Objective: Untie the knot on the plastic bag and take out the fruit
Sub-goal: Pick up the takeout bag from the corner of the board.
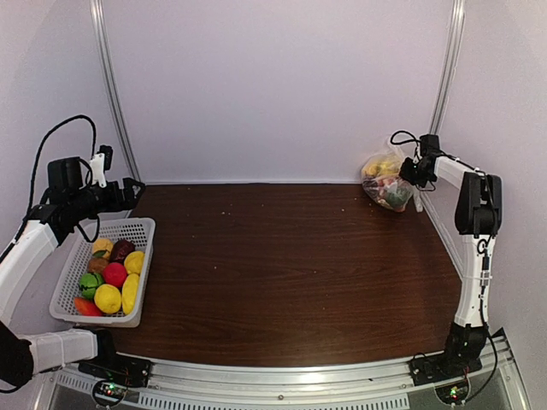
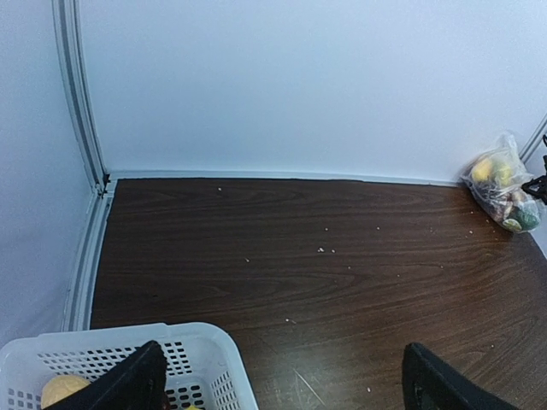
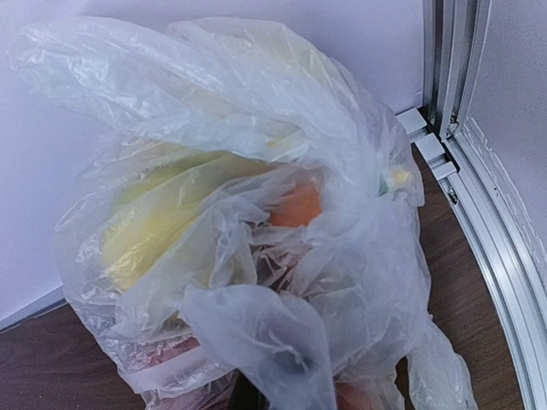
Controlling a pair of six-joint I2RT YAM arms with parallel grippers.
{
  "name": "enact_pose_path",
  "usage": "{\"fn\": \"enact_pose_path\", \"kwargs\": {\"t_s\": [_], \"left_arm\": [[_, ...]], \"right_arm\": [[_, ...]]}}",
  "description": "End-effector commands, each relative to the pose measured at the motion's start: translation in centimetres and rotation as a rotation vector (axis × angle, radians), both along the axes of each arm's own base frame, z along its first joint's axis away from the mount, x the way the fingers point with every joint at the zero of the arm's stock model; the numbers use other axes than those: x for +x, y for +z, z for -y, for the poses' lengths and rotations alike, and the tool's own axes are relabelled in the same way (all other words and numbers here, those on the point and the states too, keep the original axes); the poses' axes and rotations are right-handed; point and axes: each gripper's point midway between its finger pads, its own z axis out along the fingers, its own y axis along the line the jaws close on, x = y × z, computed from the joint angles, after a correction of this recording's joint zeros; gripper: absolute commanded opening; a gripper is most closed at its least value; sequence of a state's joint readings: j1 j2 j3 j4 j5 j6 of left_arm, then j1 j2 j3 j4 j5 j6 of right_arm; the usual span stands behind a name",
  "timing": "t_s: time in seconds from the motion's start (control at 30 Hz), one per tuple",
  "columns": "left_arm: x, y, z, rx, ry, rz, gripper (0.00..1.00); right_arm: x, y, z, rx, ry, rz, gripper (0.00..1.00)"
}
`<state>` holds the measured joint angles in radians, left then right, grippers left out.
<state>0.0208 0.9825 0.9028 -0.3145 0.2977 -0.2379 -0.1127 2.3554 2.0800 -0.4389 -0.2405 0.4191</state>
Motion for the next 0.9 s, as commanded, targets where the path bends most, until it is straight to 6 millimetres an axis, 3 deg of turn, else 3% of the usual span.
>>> {"fn": "enact_pose_path", "kwargs": {"t_s": [0.0, 0.17, 0.4, 0.67, 0.87], "left_arm": [[0.1, 0.3, 0.0, -0.017, -0.005, 0.012, 0.98], [0.1, 0.2, 0.0, -0.02, -0.009, 0.009, 0.98], [0.1, 0.2, 0.1, -0.021, -0.011, 0.009, 0.98], [0.0, 0.2, 0.2, -0.024, -0.015, 0.007, 0.98], [-0.1, 0.3, 0.2, -0.027, -0.016, 0.011, 0.98]], "right_arm": [[0.4, 6.0, -1.1, 0.047, 0.024, 0.178, 0.0], [-0.1, 11.3, -2.6, 0.094, 0.089, 0.365, 0.0], [-2.8, 17.6, -4.3, 0.134, 0.169, 0.565, 0.0], [-7.2, 22.9, -6.8, 0.173, 0.27, 0.687, 0.0], [-11.3, 25.8, -8.8, 0.162, 0.337, 0.735, 0.0]]}}
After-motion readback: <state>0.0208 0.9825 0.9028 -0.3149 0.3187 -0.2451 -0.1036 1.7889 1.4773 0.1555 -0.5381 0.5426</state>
